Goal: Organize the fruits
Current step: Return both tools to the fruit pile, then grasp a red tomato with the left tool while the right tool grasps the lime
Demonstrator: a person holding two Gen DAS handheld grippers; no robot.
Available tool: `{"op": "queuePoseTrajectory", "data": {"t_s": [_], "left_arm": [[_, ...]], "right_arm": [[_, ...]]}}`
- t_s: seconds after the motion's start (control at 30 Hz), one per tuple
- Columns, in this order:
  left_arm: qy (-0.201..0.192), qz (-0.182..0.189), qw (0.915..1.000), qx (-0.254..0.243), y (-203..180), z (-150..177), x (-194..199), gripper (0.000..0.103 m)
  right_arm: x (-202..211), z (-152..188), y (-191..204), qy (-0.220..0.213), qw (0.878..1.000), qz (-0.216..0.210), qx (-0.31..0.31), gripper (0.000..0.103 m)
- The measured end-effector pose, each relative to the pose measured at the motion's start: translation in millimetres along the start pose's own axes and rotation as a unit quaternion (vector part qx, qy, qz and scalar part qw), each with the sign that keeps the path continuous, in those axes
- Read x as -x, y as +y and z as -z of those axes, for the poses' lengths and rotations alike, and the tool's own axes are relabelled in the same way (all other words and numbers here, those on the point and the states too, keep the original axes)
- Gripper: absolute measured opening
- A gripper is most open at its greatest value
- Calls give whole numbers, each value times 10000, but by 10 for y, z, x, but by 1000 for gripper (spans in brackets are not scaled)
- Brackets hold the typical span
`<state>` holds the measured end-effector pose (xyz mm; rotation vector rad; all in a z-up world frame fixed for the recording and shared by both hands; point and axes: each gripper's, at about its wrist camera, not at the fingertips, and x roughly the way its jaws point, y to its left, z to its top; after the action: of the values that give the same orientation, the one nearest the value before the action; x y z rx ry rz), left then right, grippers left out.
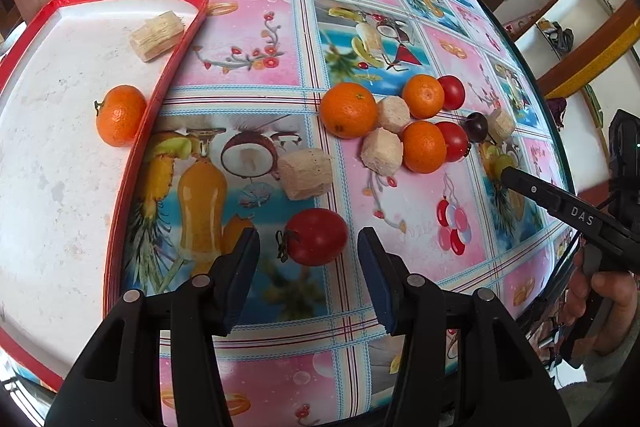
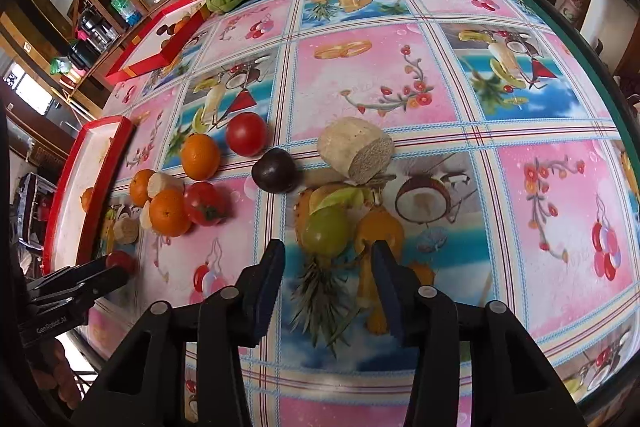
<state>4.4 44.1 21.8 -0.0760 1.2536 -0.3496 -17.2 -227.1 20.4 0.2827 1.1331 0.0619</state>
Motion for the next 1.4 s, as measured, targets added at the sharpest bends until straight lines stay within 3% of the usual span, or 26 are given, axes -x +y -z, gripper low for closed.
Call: {"op": "queuePoseTrajectory", "data": {"t_s": [0.1, 0.53, 0.57, 0.63, 1.1, 1.4], "left_arm": [[18, -9, 10000, 13, 12, -4, -12, 50], [45, -120, 9996, -269, -98, -7, -60, 50], [46, -128, 9994, -306, -111, -4, -62, 48], [45, -149, 9992, -374, -132, -2, -66, 32], [65, 176, 9990, -394, -76, 9, 53, 32], [-215, 213, 9990, -338, 105, -114, 378, 32]], "right_arm": [[-52, -17, 38, 13, 9998, 150, 148, 33], [-135, -38, 188, 24, 9980, 364, 511, 31], [-143, -34, 201, 10, 9977, 396, 550, 31], [-144, -28, 225, -6, 9972, 443, 610, 30], [2, 42, 424, -91, 9978, 15, 664, 28], [91, 94, 593, -151, 9982, -341, 479, 28]]}}
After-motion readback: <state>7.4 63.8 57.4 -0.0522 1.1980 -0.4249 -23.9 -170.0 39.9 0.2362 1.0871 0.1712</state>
